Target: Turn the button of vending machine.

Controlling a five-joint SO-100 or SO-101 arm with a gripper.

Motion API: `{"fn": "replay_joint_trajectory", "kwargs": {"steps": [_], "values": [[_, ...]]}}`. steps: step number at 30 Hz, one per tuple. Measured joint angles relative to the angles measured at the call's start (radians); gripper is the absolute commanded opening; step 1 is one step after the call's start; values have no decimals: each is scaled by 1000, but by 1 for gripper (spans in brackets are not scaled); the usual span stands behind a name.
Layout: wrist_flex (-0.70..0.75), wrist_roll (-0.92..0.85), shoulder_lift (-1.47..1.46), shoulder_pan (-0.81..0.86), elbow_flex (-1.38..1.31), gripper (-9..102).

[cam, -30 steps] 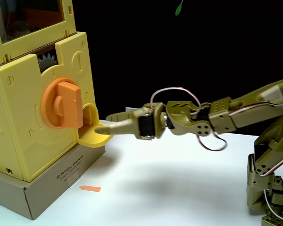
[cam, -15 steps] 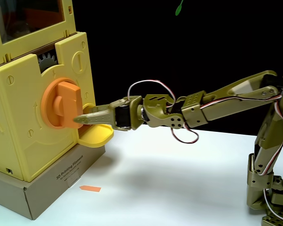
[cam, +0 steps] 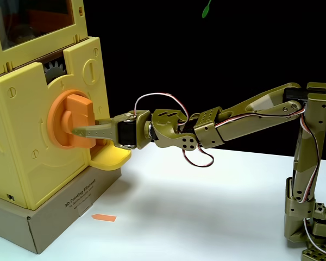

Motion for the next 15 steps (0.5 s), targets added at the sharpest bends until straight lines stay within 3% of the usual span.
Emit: {"fn": "replay_joint_trajectory", "kwargs": {"steps": [15], "values": [[-25,-37,-23,-3,-5,13]]}}
